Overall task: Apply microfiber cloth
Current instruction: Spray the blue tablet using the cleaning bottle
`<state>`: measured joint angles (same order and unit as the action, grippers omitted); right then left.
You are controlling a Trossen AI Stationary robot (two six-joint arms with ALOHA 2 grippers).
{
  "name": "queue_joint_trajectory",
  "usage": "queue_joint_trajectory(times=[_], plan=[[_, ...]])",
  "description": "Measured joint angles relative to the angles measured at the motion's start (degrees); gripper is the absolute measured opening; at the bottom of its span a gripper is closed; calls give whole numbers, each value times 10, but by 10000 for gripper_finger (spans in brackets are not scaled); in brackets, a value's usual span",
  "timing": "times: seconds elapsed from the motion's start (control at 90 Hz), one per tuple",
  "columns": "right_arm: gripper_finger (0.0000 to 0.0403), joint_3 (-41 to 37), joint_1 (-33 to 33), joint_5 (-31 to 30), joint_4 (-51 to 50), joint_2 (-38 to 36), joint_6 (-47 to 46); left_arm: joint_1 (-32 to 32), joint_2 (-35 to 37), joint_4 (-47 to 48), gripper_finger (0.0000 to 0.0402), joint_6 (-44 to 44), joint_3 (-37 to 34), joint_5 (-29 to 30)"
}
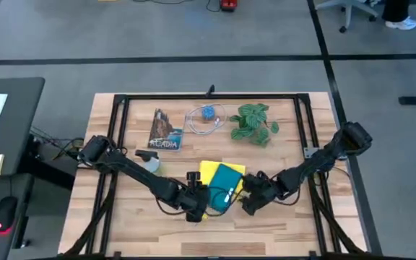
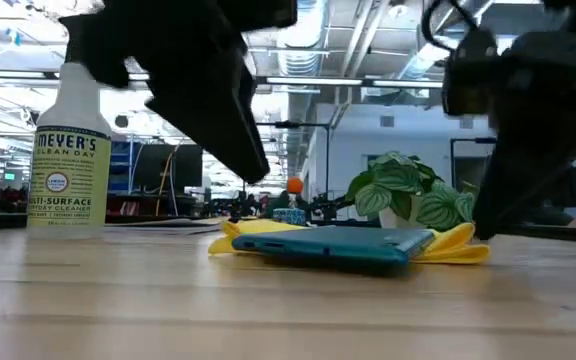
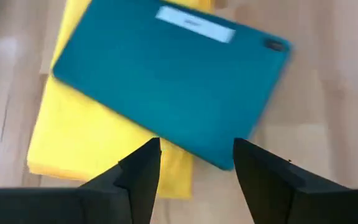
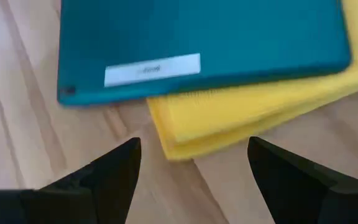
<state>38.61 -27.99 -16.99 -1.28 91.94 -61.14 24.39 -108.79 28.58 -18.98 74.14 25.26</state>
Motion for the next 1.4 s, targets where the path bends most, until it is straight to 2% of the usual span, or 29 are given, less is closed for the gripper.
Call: queue_joint_trajectory(times=[0.056, 0.156, 0.244, 0.344, 0.511, 0.733, 0.956, 1.133, 1.311, 1.4], plan=[[281, -34, 12, 6, 57, -8, -17, -10, 0, -23, 176, 0, -12, -4], [281, -76, 38, 9, 125, -35, -36, -24, 0, -75, 171, 10, -37, -46], [281, -86, 65, 26, 129, -66, -36, -31, 0, -142, 168, 17, -68, -71], [281, -85, 100, 59, 133, -103, -10, -36, 0, -195, 167, 21, -98, -75], [281, -85, 175, 147, 106, -133, 31, -43, 0, -234, 166, 9, -134, -76], [281, -76, 266, 262, 98, -72, 100, -44, 0, -254, 166, 4, -147, -75], [281, -36, 279, 369, 132, 5, 145, -48, 0, -249, 166, 7, -147, -73], [279, -14, 281, 406, 147, 36, 161, -51, 1, -250, 166, 11, -148, -75], [242, -14, 286, 466, 161, 41, 170, -52, 1, -253, 166, 12, -147, -70], [218, -14, 285, 474, 172, 30, 170, -52, 2, -254, 166, 12, -147, -68]])
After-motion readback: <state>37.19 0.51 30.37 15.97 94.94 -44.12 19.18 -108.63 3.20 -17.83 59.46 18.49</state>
